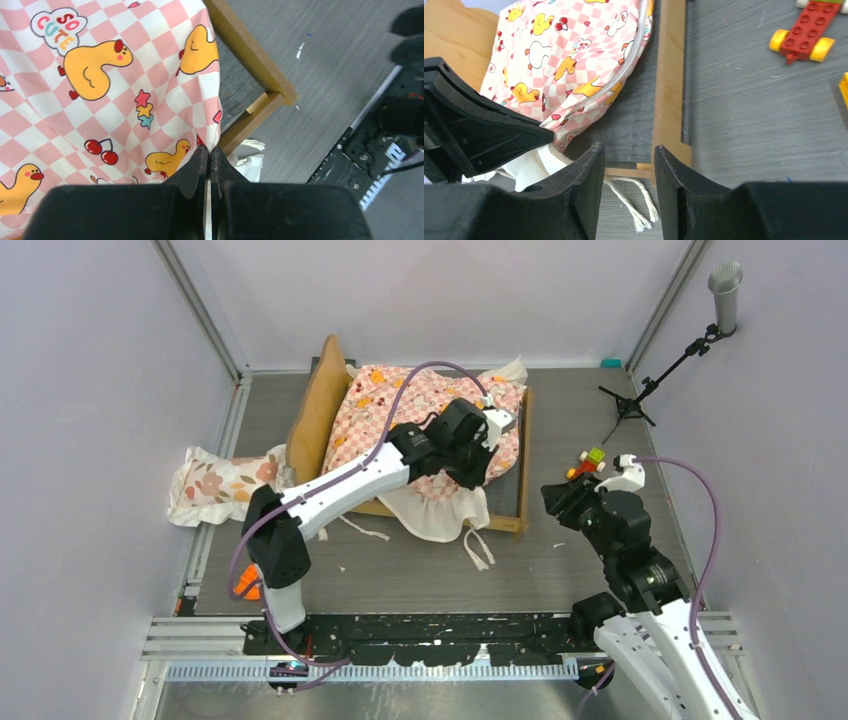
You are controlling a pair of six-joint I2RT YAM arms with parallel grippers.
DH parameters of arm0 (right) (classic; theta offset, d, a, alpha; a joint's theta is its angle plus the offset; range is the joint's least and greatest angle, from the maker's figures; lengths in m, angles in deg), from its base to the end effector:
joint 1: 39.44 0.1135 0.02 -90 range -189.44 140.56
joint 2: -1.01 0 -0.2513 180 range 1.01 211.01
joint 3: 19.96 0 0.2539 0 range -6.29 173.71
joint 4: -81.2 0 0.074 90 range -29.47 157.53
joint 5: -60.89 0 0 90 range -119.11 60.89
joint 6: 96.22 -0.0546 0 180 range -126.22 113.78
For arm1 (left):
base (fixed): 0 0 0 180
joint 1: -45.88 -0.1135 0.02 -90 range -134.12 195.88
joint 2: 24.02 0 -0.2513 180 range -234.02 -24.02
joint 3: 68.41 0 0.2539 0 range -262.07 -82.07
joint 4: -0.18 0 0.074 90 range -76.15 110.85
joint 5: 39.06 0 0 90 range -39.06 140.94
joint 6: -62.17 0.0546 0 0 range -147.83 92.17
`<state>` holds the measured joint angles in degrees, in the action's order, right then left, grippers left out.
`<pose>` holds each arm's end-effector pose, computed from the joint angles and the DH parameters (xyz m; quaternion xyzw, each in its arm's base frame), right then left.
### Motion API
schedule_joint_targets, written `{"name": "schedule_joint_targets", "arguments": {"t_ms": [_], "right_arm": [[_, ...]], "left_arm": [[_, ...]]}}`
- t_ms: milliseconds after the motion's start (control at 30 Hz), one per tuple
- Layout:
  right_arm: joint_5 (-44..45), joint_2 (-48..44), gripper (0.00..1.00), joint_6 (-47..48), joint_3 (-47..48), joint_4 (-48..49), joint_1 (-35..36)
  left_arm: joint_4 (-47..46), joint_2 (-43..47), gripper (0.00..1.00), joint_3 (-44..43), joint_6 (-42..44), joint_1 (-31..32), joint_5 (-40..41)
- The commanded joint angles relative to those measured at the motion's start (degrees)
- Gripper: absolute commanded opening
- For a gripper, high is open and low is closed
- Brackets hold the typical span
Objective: Set up the pet bed
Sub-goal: Cross the ropes on the bed frame.
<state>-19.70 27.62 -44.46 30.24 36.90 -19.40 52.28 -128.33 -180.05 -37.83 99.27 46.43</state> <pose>0.1417 0.0422 0.2825 0.1757 0.8022 0.2170 0.5277 0.2501 -0.3438 0.2989 0.3550 0.8515 -0.2328 0.3078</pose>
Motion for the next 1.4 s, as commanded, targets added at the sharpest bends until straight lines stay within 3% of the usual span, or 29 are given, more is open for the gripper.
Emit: {"name": "schedule_joint_targets", "arguments": {"t_ms": [0, 167, 233, 467, 800, 1100, 1367], "right_arm": [[-7.26, 4.91, 0.47, 4.06, 0.97, 7.65, 0.08], [-20.82, 11.14, 0.42, 7.15, -0.12, 13.76, 0.09], [-22.81, 12.62, 0.38, 6.04, -1.48, 17.78, 0.07], [-27.31, 15.28, 0.39, 7.08, -5.81, 25.81, 1.42], [-18.14, 19.55, 0.39, 13.03, -11.41, 37.69, 12.09], [-14.76, 26.01, 0.41, 13.99, -12.15, 42.54, 13.22], [-17.88, 28.58, 0.43, 14.05, -11.75, 45.3, 14.1]], "left_arm": [[2.11, 2.06, 0.0, -2.57, 3.03, -2.95, -11.87], [3.29, 1.6, 0.0, -4.42, 4.81, -5.37, -15.89], [4.21, 1.1, 0.0, -5.65, 4.98, -6.21, -16.36], [2.91, -0.16, 0.0, -6.0, 2.68, -9.43, -21.2], [2.74, -1.05, 0.0, -6.79, 2.1, -12.19, -23.44], [2.82, -2.24, 0.0, -7.53, 1.91, -12.78, -24.78], [3.17, -2.78, 0.0, -7.8, 1.91, -13.0, -25.23]]}}
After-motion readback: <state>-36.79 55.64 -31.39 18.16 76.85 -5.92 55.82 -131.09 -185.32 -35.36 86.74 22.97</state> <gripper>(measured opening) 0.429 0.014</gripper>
